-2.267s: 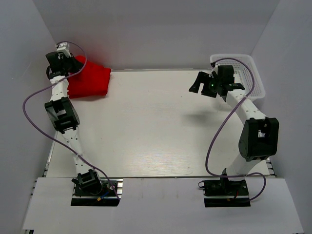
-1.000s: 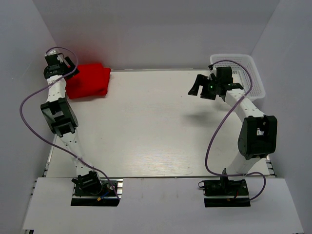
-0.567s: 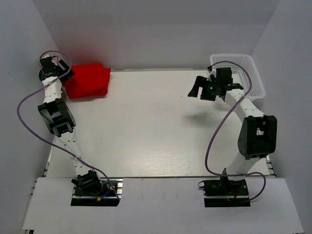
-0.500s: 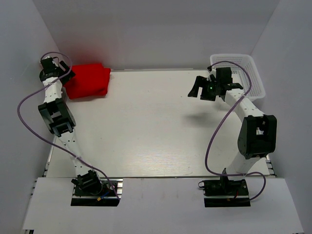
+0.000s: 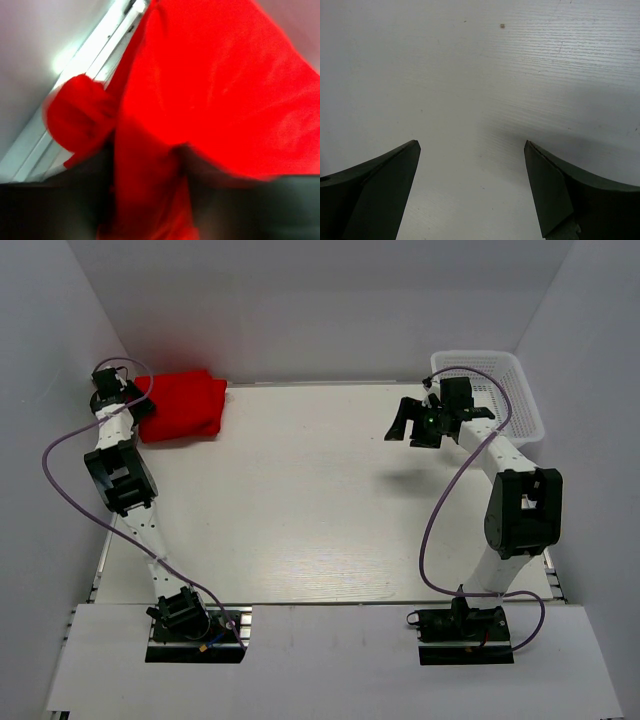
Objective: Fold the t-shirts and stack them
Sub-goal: Put the neatly folded tshirt into the corner of the board with the left arm
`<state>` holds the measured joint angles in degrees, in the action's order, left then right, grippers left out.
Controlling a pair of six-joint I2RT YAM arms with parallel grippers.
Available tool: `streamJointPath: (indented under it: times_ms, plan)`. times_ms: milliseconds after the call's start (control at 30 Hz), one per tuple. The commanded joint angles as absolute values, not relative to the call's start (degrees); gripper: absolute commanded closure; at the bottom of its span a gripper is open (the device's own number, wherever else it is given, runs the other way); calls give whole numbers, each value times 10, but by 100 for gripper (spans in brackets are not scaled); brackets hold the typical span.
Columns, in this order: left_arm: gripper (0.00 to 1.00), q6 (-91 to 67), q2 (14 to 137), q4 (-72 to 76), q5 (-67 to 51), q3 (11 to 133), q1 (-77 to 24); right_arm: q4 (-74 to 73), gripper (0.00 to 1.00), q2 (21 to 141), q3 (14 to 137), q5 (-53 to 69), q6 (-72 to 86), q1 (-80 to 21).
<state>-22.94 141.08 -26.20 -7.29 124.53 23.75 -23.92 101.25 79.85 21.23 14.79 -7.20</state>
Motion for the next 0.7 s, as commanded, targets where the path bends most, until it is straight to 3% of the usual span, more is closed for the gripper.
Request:
streamJointPath:
  times_ms: [0, 33, 167, 400, 667]
  plan:
    - [53, -233, 1396, -223, -99, 1238, 244, -242, 10, 1014, 828, 220, 147, -70]
    - [73, -233, 1389, -209, -99, 1238, 244, -243, 10, 1015, 828, 221, 148, -70]
    - [100, -234, 1375, -178, -122, 1220, 244, -237, 10, 1020, 828, 228, 153, -71]
    - [100, -203, 1349, -74, -241, 1167, 233, -235, 10, 1020, 831, 233, 157, -71]
    - [100, -162, 1332, -19, -342, 1198, 227, -223, 10, 1024, 823, 240, 162, -72]
